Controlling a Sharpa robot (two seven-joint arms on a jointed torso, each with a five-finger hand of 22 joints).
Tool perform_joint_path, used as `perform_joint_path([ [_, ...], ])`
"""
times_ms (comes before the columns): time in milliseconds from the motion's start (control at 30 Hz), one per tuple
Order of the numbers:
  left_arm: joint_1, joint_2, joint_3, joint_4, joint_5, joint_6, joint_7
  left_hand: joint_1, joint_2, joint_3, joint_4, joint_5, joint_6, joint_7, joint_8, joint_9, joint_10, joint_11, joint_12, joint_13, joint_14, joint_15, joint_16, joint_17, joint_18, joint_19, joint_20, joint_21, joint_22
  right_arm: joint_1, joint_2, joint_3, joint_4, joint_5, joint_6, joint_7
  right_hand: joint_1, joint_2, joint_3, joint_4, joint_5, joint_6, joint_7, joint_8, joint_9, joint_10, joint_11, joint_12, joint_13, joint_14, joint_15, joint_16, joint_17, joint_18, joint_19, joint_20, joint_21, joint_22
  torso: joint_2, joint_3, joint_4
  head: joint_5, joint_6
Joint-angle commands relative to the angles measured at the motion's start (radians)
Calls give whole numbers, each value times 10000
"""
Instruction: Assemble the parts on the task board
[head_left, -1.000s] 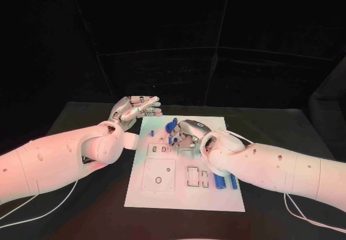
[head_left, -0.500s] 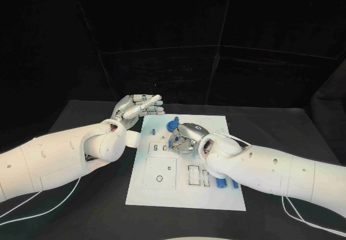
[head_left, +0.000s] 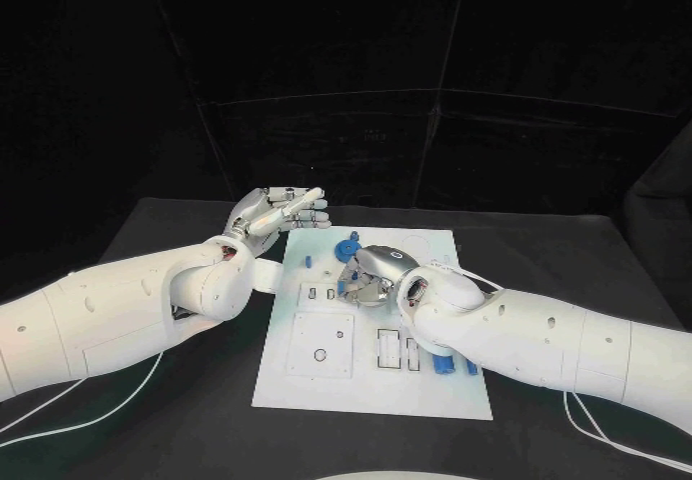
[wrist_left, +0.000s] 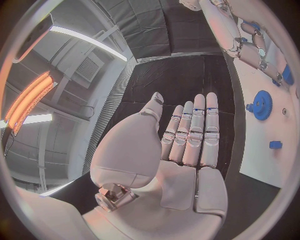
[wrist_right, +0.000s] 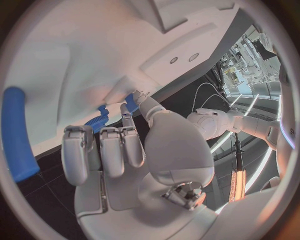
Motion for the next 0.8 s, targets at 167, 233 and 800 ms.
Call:
perform_joint_path([
  [167, 19, 25, 10, -2, 29, 153, 3, -14, 56, -8, -48, -37, 13, 27, -55, -9, -32, 8, -34, -10, 58, 41, -67, 17, 48, 0, -31, -58, -16, -10, -37, -19, 69, -93, 535, 84, -142, -58, 14, 41, -45, 4, 17, -51, -4, 614, -79, 29, 2067, 830, -61, 29, 1655, -172, 727, -63, 2, 2059, 5, 1, 14, 18, -27],
  [233, 19, 25, 10, -2, 29, 152, -2, -14, 56, -8, -48, -37, 13, 27, -55, -9, -32, 8, -34, -10, 58, 41, -67, 17, 48, 0, -31, -58, -16, -10, -36, -19, 75, -93, 570, 84, -157, -81, 10, 44, -49, -9, 21, -63, -6, 613, -77, 27, 2065, 829, -59, 27, 1651, -171, 725, -62, 1, 2056, 4, 1, 12, 27, -36],
  [800, 19, 23, 10, -10, 29, 152, -15, -14, 56, -8, -48, -37, 13, 27, -55, -9, -32, 8, -34, -10, 58, 41, -67, 17, 48, 0, -31, -58, -16, -10, -52, -19, 46, -93, 503, 22, -266, -237, -15, 69, -81, -200, 84, -165, -26, 548, -27, -81, 1986, 813, -25, -6, 1584, -154, 685, -40, -31, 1980, -1, -5, 5, 17, -45],
])
